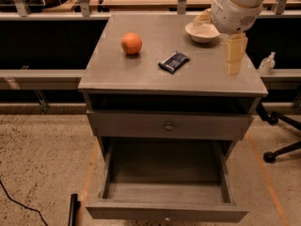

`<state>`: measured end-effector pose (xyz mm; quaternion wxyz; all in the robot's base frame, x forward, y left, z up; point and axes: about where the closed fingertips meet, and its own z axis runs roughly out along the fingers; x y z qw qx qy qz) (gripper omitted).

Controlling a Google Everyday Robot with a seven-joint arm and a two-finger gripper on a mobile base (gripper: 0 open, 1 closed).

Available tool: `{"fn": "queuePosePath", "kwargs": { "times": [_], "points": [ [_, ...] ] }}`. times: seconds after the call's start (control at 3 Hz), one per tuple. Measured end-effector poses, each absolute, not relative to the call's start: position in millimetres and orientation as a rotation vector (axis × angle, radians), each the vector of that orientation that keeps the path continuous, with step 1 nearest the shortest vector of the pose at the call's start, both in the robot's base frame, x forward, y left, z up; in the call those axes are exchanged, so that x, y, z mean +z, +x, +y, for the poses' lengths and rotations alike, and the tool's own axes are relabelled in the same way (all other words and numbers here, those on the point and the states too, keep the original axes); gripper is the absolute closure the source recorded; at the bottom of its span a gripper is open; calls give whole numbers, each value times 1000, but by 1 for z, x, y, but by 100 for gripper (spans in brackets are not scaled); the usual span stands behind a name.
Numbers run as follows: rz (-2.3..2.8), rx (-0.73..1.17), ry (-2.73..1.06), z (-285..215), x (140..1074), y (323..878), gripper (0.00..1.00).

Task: Place rxbar blueberry into middle drawer

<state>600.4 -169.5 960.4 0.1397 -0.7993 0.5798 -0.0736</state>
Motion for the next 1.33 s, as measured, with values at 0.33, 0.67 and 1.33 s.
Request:
{"fn": "queuePosePath", "kwargs": {
  "times": [0.33, 0.67, 1.33],
  "points": [
    [1689, -362, -2384, -189, 956, 622, 0],
    [1666, -438, -2477, -201, 946, 632, 0],
    [1376, -485, -2791, -195, 924, 671, 0]
  ]
}}
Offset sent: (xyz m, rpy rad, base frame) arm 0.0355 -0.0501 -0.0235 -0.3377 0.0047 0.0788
